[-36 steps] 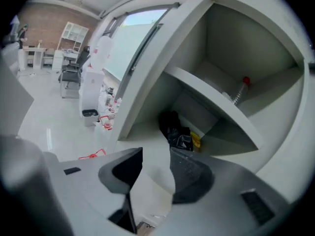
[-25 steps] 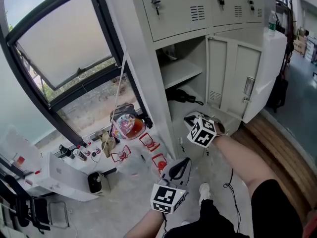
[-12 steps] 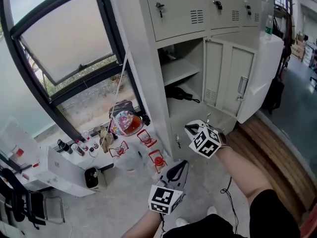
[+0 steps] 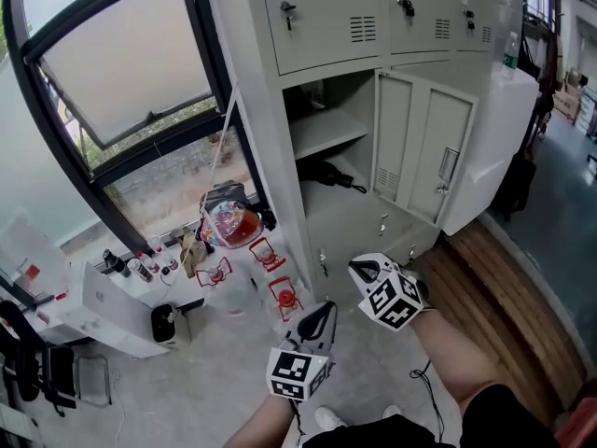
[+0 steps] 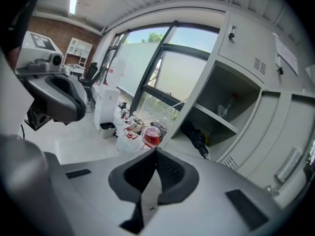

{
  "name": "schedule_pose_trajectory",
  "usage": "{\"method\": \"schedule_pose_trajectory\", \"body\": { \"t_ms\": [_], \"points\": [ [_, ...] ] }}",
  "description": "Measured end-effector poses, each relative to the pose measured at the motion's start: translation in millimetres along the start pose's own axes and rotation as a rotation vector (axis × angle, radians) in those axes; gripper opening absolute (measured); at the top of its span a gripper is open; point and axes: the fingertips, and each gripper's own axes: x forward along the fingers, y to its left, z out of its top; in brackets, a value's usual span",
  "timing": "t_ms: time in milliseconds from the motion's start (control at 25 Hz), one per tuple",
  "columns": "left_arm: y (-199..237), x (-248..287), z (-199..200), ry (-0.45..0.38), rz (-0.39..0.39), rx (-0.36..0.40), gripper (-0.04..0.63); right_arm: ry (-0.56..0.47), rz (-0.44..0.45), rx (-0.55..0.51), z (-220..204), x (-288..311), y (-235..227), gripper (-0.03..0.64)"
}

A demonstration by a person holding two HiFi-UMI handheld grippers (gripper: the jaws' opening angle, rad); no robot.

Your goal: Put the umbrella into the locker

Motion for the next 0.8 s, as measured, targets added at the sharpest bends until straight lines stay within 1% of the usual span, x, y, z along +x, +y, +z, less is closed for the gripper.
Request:
{"method": "schedule_pose_trajectory", "body": {
  "t_ms": [280, 600, 800],
  "points": [
    [-27, 13, -10, 0.028, 0.055, 0.016, 0.018, -0.038, 0.021, 0.066, -34, -42, 9, 0.054],
    [-63, 19, -19, 0.041, 0.11, -0.015, 0.018, -0.075, 0.043, 0.076, -59, -87, 13, 0.054],
    [-83, 22, -26, 0.053, 0.135, -0.014, 0.018, -0.099, 0.066, 0.071, -70, -106, 18, 0.054]
  ]
}}
